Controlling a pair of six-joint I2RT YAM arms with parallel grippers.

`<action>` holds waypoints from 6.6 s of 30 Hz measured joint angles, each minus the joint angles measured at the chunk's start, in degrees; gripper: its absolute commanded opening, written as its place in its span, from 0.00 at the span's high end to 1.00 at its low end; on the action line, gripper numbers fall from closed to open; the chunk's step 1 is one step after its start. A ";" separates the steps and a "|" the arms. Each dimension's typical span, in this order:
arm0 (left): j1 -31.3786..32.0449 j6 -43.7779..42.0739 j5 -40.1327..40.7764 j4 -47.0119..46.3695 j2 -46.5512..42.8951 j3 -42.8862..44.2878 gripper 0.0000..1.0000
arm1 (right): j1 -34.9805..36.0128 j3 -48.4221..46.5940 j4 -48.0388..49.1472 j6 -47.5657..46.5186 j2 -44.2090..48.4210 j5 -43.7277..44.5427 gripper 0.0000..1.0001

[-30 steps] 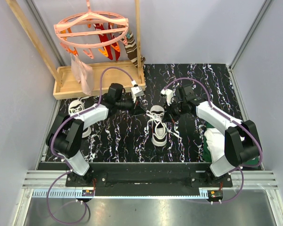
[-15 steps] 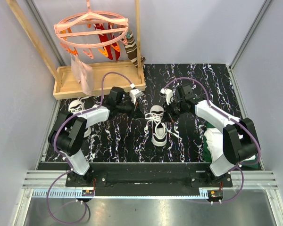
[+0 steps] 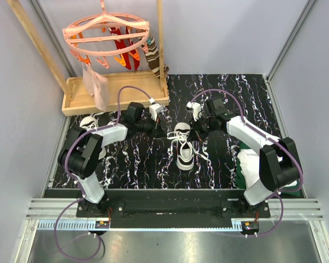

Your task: Tie the shoes

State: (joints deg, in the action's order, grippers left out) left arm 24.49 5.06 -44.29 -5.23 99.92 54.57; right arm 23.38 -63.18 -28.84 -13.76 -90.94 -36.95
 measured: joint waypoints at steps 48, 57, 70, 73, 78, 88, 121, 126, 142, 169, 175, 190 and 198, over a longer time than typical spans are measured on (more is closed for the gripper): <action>-2.82 11.26 -4.46 -9.90 -2.08 -0.50 1.00 | 0.00 -0.68 -0.94 0.55 0.00 1.29 1.00; -3.04 10.29 -2.91 -9.18 -1.09 -1.46 0.59 | 0.00 -1.07 -0.96 2.51 0.00 -0.22 1.00; -1.49 2.27 -3.93 -13.14 -13.62 -5.84 0.48 | 0.00 -1.42 -0.98 3.54 -0.98 -1.68 1.00; 1.99 0.76 -3.91 -13.73 -13.11 -5.84 0.47 | 0.00 -1.97 -0.98 4.02 -1.01 -1.75 1.00; 6.95 0.63 -3.85 -15.34 -10.43 -5.75 0.40 | 0.00 -3.13 -0.85 5.31 -1.14 -1.77 1.00; 7.21 2.29 -2.32 -20.04 -8.15 -6.10 0.32 | 0.00 -3.96 0.68 10.58 -3.96 -3.34 1.00; 8.72 13.00 4.52 -33.14 -1.53 -9.22 0.49 | -0.02 -1.60 11.30 30.80 -4.52 -4.15 1.00; 8.81 13.62 4.96 -33.55 -1.27 -9.22 0.53 | -0.15 -1.38 11.93 32.26 -4.52 -4.13 1.00; 9.20 13.40 7.17 -30.77 -0.90 -9.18 0.92 | -1.60 -0.26 14.01 35.28 -4.52 -4.17 1.00; 9.25 14.58 5.60 -32.65 -0.92 -9.35 0.50 | -2.19 1.55 17.79 40.24 -4.63 -4.24 1.00; 9.25 16.41 5.99 -33.73 -0.72 -9.35 0.51 | -2.19 2.60 19.96 42.49 -4.63 -4.22 1.00; 9.77 17.42 9.09 -30.25 0.46 -7.32 0.97 | -2.56 4.37 23.06 46.16 -4.61 -3.21 1.00; 9.99 12.90 8.85 -26.99 0.44 -7.28 1.00 | -2.60 5.77 23.15 46.27 -4.46 -3.17 0.70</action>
State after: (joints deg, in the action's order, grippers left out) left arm 34.48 17.96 -35.44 -32.23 100.36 47.29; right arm 20.78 -57.41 -5.69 32.51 -95.39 -40.12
